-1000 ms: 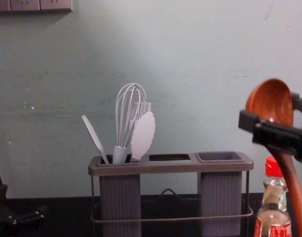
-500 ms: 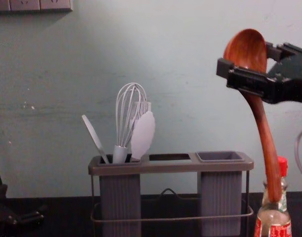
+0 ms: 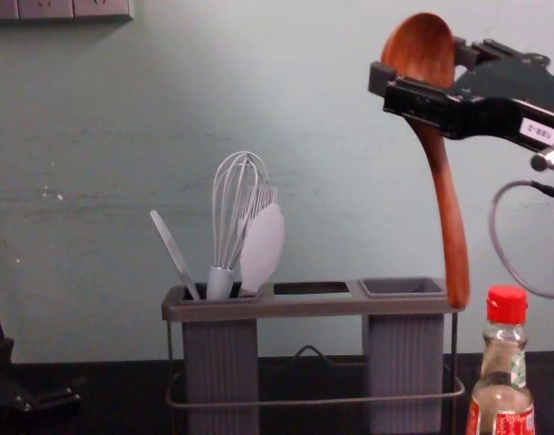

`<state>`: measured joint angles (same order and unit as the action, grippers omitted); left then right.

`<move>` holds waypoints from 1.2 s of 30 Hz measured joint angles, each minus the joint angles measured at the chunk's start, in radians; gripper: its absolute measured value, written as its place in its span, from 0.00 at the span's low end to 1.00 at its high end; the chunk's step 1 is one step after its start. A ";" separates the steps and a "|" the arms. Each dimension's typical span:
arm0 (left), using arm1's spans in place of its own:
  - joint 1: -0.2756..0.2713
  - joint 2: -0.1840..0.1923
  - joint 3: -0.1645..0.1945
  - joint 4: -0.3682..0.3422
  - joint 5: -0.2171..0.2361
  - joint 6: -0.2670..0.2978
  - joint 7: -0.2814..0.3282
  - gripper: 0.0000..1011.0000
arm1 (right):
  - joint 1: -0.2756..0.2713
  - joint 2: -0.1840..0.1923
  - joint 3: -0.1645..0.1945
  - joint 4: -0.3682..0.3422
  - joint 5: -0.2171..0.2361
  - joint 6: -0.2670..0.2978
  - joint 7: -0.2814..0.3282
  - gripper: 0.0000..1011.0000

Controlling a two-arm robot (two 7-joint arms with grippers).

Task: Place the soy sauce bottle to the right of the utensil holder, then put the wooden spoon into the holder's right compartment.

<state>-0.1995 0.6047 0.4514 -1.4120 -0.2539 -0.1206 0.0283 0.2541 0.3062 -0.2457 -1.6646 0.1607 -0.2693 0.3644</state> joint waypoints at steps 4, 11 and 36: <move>0.000 0.000 0.000 0.000 0.000 0.000 0.000 1.00 | 0.038 -0.020 -0.008 0.047 0.003 -0.024 0.000 0.83; 0.000 0.000 0.000 0.000 0.000 0.000 0.000 1.00 | 0.087 -0.052 -0.013 0.116 0.003 -0.066 -0.007 0.83; 0.000 0.000 0.000 0.000 0.000 0.000 0.000 1.00 | 0.153 -0.144 -0.010 0.358 0.052 -0.282 0.048 0.83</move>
<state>-0.1995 0.6047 0.4514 -1.4120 -0.2539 -0.1205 0.0283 0.4068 0.1620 -0.2562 -1.3065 0.2129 -0.5515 0.4128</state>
